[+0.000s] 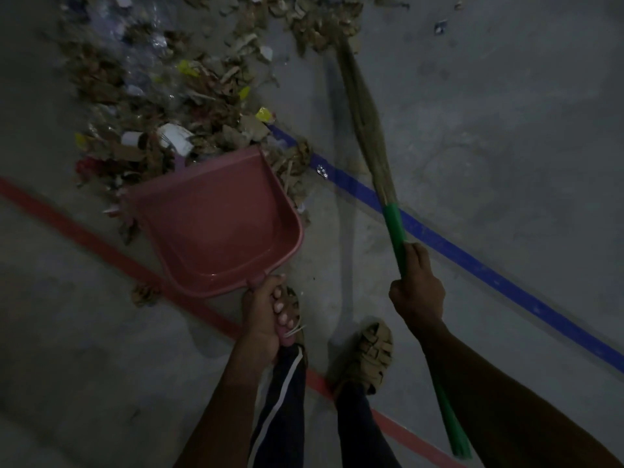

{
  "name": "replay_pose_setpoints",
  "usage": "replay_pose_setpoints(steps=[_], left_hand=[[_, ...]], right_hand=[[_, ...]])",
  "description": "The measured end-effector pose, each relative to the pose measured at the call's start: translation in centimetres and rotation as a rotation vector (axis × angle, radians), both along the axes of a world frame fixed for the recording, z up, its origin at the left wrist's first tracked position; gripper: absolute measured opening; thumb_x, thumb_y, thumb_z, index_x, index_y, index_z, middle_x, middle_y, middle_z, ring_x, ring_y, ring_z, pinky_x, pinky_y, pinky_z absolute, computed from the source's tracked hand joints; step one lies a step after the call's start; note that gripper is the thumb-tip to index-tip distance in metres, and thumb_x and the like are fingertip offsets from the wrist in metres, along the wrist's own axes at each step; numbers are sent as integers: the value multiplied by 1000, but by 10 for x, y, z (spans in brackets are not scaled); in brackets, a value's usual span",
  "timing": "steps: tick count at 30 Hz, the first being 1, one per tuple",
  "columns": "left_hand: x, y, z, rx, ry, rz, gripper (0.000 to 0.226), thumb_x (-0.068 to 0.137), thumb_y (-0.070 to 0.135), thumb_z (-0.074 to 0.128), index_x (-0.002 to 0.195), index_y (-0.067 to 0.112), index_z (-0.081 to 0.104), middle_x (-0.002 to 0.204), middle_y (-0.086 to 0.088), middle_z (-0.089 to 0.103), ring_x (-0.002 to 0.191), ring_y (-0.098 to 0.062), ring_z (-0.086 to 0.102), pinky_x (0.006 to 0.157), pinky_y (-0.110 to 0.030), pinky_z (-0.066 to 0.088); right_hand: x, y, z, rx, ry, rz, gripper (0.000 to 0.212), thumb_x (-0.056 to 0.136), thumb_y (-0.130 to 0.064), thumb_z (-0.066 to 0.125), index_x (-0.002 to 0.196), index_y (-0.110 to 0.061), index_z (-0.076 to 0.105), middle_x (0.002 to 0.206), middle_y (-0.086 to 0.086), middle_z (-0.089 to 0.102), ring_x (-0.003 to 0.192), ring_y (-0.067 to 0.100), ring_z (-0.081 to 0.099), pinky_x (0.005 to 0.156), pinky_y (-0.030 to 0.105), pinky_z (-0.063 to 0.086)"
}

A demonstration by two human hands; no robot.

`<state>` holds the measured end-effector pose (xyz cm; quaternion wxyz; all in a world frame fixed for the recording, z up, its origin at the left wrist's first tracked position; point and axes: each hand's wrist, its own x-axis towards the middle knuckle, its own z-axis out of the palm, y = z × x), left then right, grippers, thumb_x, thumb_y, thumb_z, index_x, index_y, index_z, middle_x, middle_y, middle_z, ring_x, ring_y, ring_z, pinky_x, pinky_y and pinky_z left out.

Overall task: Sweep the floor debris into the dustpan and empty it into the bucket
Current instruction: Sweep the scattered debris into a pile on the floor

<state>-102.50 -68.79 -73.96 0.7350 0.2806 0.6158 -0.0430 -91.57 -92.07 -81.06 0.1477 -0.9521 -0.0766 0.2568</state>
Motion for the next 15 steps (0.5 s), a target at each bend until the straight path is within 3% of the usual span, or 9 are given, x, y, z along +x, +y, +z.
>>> replay_pose_setpoints(steps=[4, 10, 15], left_hand=[[8, -5, -3, -9, 0, -19, 36, 92, 16, 57, 61, 17, 38, 40, 3, 31, 28, -12, 28, 35, -16, 28], [9, -12, -2, -5, -8, -35, 37, 92, 15, 56, 59, 16, 38, 40, 2, 30, 28, -12, 27, 35, -16, 28], [16, -23, 3, -21, 26, -5, 37, 90, 16, 59, 59, 18, 39, 42, 3, 31, 30, -12, 28, 36, -17, 27]], right_hand=[[-5, -13, -9, -87, 133, -15, 71, 74, -5, 68, 139, -11, 40, 137, 3, 38, 72, 17, 53, 55, 35, 55], [-17, -3, -12, 36, 241, 121, 72, 74, -7, 69, 140, -16, 41, 139, -2, 36, 85, 15, 56, 65, 32, 58], [-18, 1, 12, 168, 167, 39, 75, 68, -3, 69, 139, -16, 49, 135, -1, 49, 100, 15, 55, 69, 18, 43]])
